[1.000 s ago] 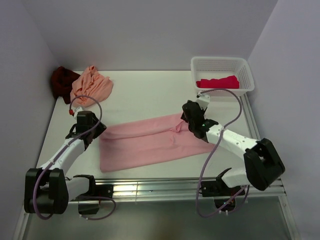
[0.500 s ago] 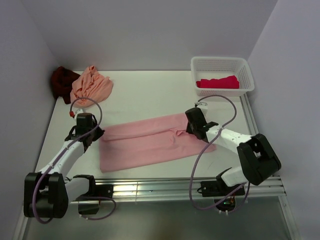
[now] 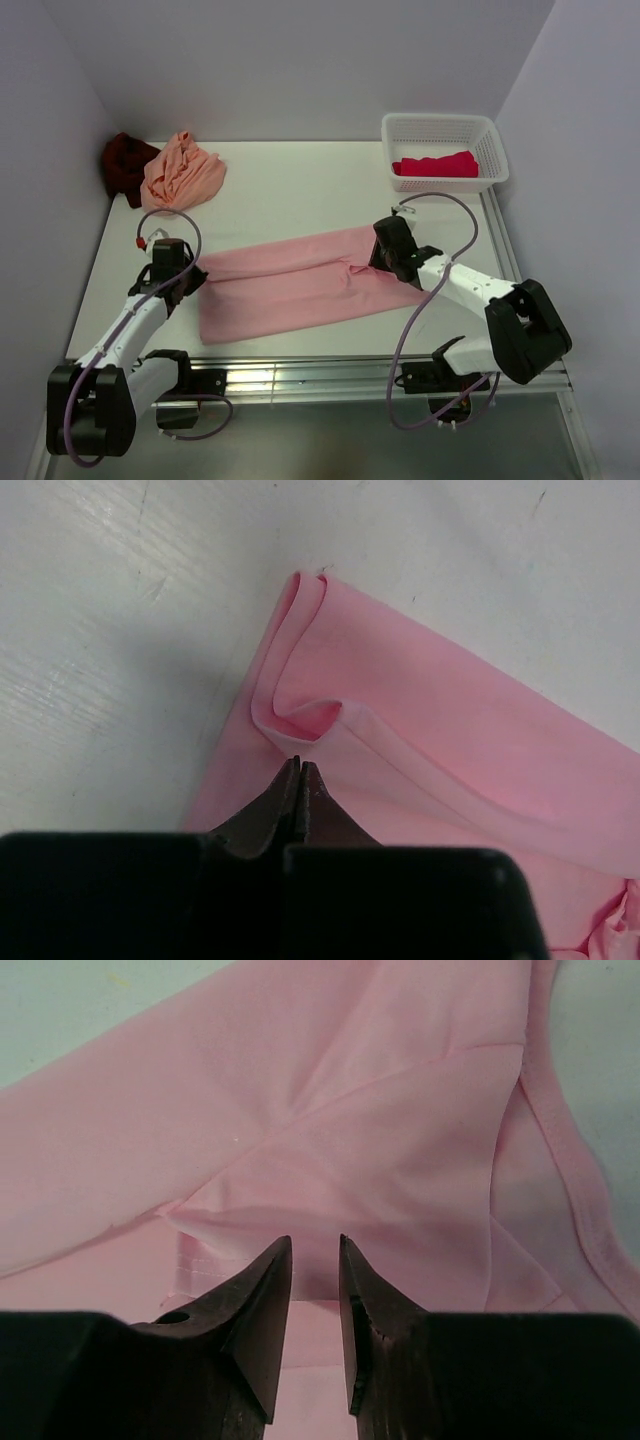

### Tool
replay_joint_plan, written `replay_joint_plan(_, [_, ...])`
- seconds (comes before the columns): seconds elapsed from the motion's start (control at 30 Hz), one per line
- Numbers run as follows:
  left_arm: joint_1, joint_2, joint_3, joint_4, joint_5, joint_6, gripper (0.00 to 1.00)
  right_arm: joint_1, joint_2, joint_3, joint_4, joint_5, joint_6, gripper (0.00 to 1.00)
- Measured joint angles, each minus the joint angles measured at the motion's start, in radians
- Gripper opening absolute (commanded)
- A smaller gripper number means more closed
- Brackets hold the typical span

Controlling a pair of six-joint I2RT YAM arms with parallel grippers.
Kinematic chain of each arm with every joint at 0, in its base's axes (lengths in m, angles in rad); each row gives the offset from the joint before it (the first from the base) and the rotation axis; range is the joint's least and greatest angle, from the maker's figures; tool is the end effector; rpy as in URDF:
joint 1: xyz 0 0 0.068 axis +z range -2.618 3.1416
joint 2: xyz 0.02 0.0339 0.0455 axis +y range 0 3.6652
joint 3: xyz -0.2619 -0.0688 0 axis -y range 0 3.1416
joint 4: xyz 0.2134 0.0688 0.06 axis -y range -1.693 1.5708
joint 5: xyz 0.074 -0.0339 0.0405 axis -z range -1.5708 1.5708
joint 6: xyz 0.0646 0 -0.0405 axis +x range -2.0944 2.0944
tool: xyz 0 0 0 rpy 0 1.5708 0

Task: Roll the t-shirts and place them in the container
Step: Fold the tshirt

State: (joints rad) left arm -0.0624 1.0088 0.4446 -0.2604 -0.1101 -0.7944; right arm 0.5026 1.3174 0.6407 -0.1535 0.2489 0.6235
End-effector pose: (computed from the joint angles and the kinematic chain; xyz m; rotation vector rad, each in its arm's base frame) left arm 0.1868 -0.0046 0.1702 -0.9094 2.2278 -0.2706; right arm 0.2272 0.1067 0.1794 0.2590 2.3671 0.2412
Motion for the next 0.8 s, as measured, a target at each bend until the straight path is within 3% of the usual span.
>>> replay_joint_plan(0.27, [0.0,-0.053,0.001,-0.023,-0.001,-0.014,0.0,0.003,0.104,0.103,0.013,-0.051,0.0,0.32])
replay_joint_plan(0.5, [0.0,-0.053,0.046,-0.074,0.0,-0.016,0.02,0.08,0.145,0.082,0.012,-0.087,0.023,0.31])
replay_joint_plan(0.6, [0.0,-0.049,0.083,-0.093,-0.001,-0.015,0.08,0.111,0.139,0.047,0.012,-0.101,0.04,0.31])
replay_joint_plan(0.7, [0.0,-0.047,0.12,-0.116,-0.001,-0.012,0.25,0.117,0.117,0.032,-0.003,-0.102,0.046,0.31])
replay_joint_plan(0.73, [0.0,-0.041,0.135,-0.126,-0.001,-0.011,0.38,0.117,0.108,0.032,-0.003,-0.1,0.046,0.32])
replay_joint_plan(0.8, [0.0,-0.024,0.164,-0.134,-0.001,-0.006,0.46,0.117,0.088,0.042,-0.018,-0.092,0.045,0.35])
